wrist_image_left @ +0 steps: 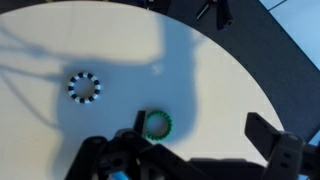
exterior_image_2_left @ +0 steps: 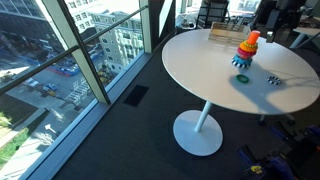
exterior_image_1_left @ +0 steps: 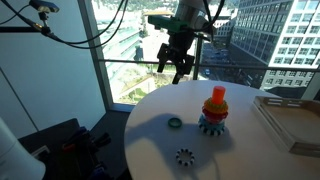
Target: Pick up the lime green ring and put it on the ring holder
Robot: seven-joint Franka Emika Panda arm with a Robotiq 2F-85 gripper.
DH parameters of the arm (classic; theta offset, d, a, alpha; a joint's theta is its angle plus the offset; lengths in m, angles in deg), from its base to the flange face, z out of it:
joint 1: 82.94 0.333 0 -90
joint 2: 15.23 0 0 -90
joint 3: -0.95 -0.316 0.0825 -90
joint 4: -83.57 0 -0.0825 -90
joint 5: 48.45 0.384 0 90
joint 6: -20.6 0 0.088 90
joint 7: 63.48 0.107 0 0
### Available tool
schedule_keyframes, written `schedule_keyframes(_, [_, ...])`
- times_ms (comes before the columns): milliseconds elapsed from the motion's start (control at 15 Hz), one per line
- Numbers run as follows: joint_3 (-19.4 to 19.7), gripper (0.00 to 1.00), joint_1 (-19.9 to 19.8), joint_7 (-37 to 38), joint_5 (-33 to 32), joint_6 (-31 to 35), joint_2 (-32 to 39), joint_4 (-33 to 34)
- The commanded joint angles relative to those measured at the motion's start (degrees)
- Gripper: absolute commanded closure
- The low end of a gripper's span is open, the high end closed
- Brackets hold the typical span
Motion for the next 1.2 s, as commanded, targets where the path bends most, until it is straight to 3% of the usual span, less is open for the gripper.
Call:
schedule_keyframes(0, [0.2,0.0,1.5,2.4,-2.9,-2.1,-6.7,-4.1])
schedule_keyframes(467, [-0.3,0.0,3.4,9.2,-4.6,1.1,-17.4,-11.5])
schedule_keyframes(733, [-0.9,0.0,4.1,13.3,-4.2,6.4,-21.8,-16.2])
schedule_keyframes(867, [-1.4,0.0,4.4,15.0,-4.1,9.1,-23.3,-18.3])
schedule_keyframes(933, [-0.7,0.0,4.2,12.5,-3.7,6.3,-20.5,-15.1])
schedule_keyframes(1133, [-0.8,0.0,4.3,12.6,-3.7,6.8,-20.8,-15.9])
